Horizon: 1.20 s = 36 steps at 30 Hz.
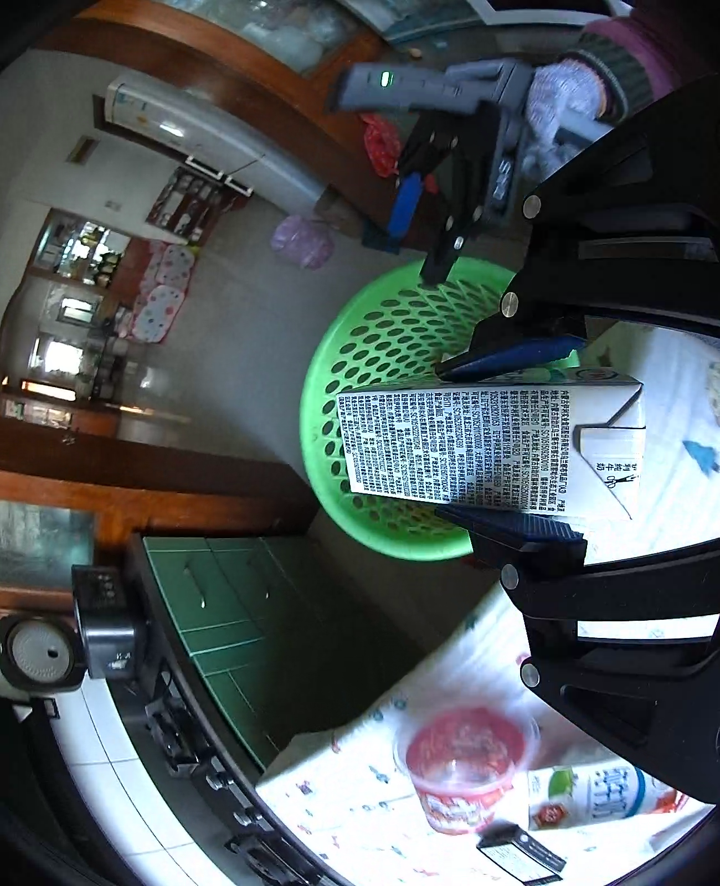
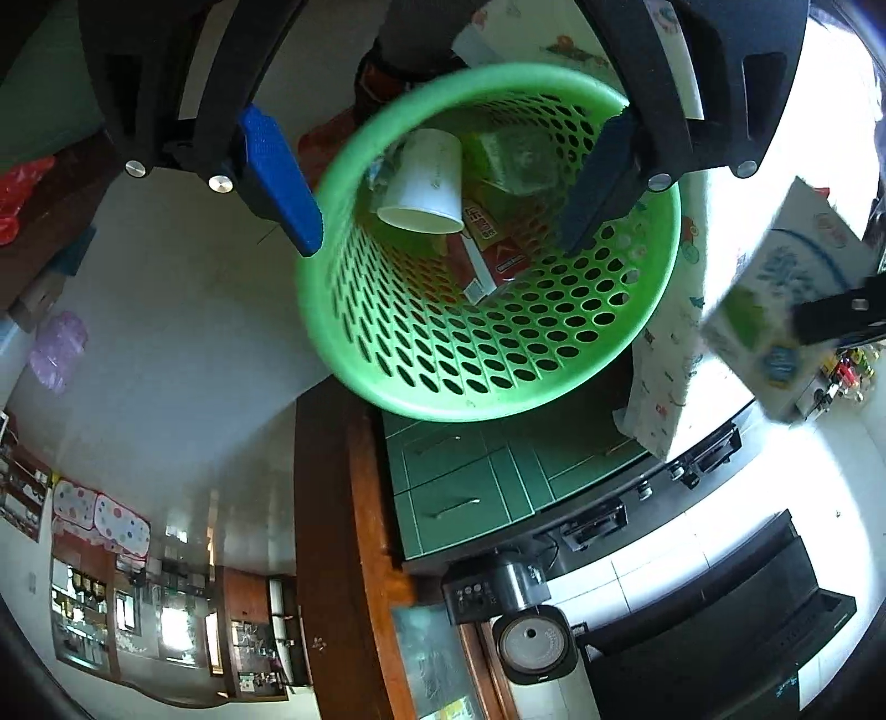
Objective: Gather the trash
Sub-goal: 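Drop the paper cup into the green basket while the left carries the carton over it, then move both grippers back to the table toward the Yili carton and wafer wrapper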
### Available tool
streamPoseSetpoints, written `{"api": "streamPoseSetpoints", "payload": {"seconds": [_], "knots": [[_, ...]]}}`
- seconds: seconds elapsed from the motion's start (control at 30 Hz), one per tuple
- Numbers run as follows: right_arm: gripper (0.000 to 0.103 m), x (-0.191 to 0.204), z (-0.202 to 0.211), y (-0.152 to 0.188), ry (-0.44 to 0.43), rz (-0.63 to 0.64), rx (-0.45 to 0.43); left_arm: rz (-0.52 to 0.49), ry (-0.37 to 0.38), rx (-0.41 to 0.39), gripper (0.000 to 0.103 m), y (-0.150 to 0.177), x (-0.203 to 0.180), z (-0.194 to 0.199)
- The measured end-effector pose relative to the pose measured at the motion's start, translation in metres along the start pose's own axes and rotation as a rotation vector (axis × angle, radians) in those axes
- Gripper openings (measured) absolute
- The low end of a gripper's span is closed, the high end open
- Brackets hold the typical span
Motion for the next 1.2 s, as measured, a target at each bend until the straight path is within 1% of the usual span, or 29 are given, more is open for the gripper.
{"api": "streamPoseSetpoints", "payload": {"seconds": [0.17,0.27,0.37,0.4,0.47,0.57,0.6,0.67,0.73,0.83,0.97,1.03,1.13,1.2], "knots": [[0.085,-0.011,0.013,0.008,-0.018,-0.032,-0.007,-0.003,-0.007,0.043,0.044,-0.006,-0.011,-0.030],[0.085,-0.013,0.015,0.015,-0.025,-0.036,0.000,-0.027,-0.032,0.075,0.044,-0.011,-0.013,-0.049],[0.085,-0.014,0.017,0.021,-0.024,-0.024,0.007,-0.069,-0.096,0.078,0.044,-0.013,-0.013,-0.064],[0.085,-0.015,0.017,0.022,-0.021,-0.019,0.007,-0.073,-0.105,0.081,0.044,-0.013,-0.012,-0.069],[0.085,-0.015,0.017,0.024,-0.029,-0.017,0.012,-0.059,-0.095,0.095,0.044,-0.013,-0.010,-0.078],[0.085,-0.016,0.017,0.027,-0.036,-0.022,0.012,-0.056,-0.101,0.088,0.046,-0.014,-0.005,-0.085],[0.085,-0.016,0.017,0.028,-0.041,-0.024,0.014,-0.061,-0.110,0.084,0.052,-0.014,-0.004,-0.085],[0.085,-0.016,0.017,0.030,-0.046,-0.030,0.016,-0.061,-0.123,0.073,0.060,-0.012,-0.002,-0.084],[0.085,-0.015,0.018,0.031,-0.051,-0.032,0.018,-0.055,-0.106,0.060,0.061,-0.013,0.000,-0.079],[0.085,-0.010,0.020,0.034,-0.051,-0.029,0.019,-0.049,-0.115,0.044,0.063,-0.011,0.004,-0.069],[0.085,0.001,0.027,0.034,-0.063,-0.021,0.009,-0.031,-0.115,0.008,0.063,-0.005,0.012,-0.042],[0.085,0.009,0.031,0.035,-0.073,-0.016,0.002,-0.024,-0.133,-0.005,0.063,0.002,0.018,-0.028],[0.085,0.023,0.038,0.034,-0.089,-0.006,-0.008,0.005,-0.131,-0.024,0.064,0.014,0.028,-0.005],[0.085,0.032,0.042,0.034,-0.098,0.004,-0.014,0.023,-0.155,-0.039,0.065,0.022,0.039,0.012]]}}
Point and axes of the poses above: each gripper's, at about its wrist camera, not at the fingertips, and z roughly against the way its jaws point, x to its left, y to its underside, the point moved 8 cm from there along -z, roughly the way its jaws point, and after that the axes turned 2 degrees about -y, right-handed, at the moved point
